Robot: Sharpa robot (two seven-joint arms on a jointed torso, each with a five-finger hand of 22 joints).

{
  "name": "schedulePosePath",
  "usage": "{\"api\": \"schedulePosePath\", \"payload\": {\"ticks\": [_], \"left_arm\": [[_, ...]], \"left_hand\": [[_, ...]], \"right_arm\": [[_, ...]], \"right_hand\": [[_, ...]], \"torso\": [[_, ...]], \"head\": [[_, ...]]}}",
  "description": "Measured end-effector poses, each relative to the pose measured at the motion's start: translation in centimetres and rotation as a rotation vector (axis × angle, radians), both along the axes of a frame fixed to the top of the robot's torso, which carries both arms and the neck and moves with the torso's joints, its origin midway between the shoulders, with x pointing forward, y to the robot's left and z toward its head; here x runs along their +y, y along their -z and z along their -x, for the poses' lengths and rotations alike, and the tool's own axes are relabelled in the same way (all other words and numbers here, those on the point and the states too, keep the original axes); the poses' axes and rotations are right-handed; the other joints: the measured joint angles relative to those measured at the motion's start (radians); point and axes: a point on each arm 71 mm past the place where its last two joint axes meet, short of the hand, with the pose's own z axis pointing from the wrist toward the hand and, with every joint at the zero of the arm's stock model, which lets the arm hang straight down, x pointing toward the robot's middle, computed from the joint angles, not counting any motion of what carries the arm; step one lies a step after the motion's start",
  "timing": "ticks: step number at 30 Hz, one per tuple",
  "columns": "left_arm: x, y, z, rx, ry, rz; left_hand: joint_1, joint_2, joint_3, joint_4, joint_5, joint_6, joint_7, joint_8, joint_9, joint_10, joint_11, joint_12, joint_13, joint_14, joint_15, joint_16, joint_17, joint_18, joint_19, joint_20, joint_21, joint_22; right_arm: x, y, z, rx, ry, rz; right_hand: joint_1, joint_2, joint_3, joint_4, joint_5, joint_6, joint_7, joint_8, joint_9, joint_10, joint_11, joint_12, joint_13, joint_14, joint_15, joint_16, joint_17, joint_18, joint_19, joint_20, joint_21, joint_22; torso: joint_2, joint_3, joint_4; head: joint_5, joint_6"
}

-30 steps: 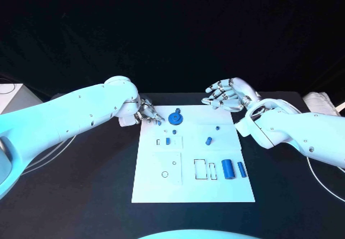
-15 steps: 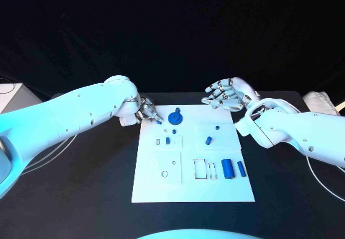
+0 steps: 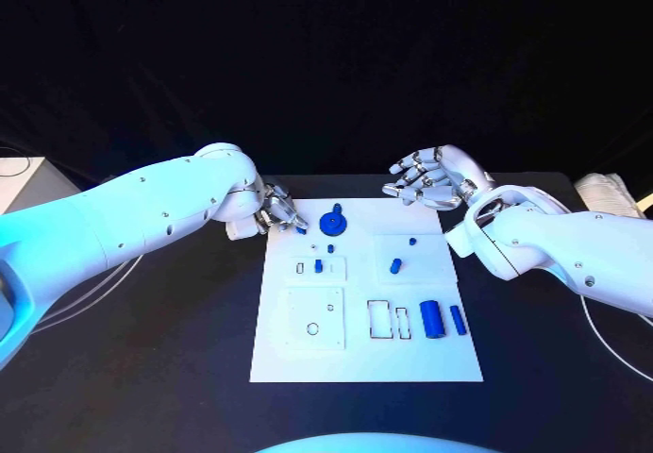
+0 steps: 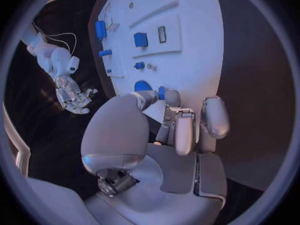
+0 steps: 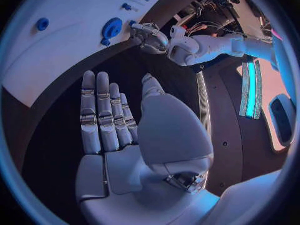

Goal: Assemble the parts on the task board

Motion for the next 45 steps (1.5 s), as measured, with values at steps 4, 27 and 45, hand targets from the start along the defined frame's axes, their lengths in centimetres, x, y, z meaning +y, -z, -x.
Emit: {"api": "schedulePosePath", "payload": {"ticks": [4,27,45], "left_arm": [[0.3,-0.1,0.6,0.007,-0.005,0.03],[1.1,1.0,5.7,0.006,-0.011,0.065],[0.1,3.2,7.7,0.001,0.036,-0.029]], "left_hand": [[-0.046,-0.015,0.05,-0.037,0.006,0.006,-0.006,0.009,0.009,0.022,-0.002,0.011,0.014,-0.002,-0.006,0.012,0.0,0.0,0.015,-0.003,0.01,0.019],[-0.168,-0.042,0.162,-0.136,0.087,0.049,-0.02,0.023,0.007,0.093,-0.021,0.043,0.071,0.002,-0.023,0.046,0.0,0.0,0.064,-0.018,0.047,0.083],[-0.172,-0.04,0.162,-0.136,0.087,0.051,-0.022,0.022,0.006,0.098,-0.023,0.043,0.073,0.002,-0.023,0.046,0.0,0.0,0.064,-0.018,0.047,0.076]], "right_arm": [[-0.1,0.0,0.0,0.0,0.002,0.0],[-0.3,0.2,0.0,0.003,0.007,0.002],[-0.3,0.4,0.0,0.009,0.007,0.002]], "right_hand": [[0.004,0.004,0.003,0.003,0.006,0.0,0.0,0.0,-0.001,0.0,0.0,-0.004,-0.002,0.0,0.0,0.0,-0.002,0.0,0.0,0.0,0.0,-0.002],[0.004,0.004,0.003,0.003,0.017,0.0,0.0,0.0,-0.002,0.006,-0.001,-0.004,-0.009,0.0,0.0,-0.004,-0.006,0.0,0.0,0.0,0.0,-0.007],[0.008,0.0,0.003,0.003,0.022,0.0,0.0,0.0,-0.002,0.006,-0.001,-0.008,-0.01,0.0,0.0,-0.009,-0.007,0.0,0.0,0.0,0.0,-0.008]], "torso": [[-0.001,0.0,0.0012],[-0.023,0.0056,0.0127],[-0.023,0.0057,0.0121]], "head": [[0.002,-0.001],[0.014,-0.023],[0.014,-0.029]]}}
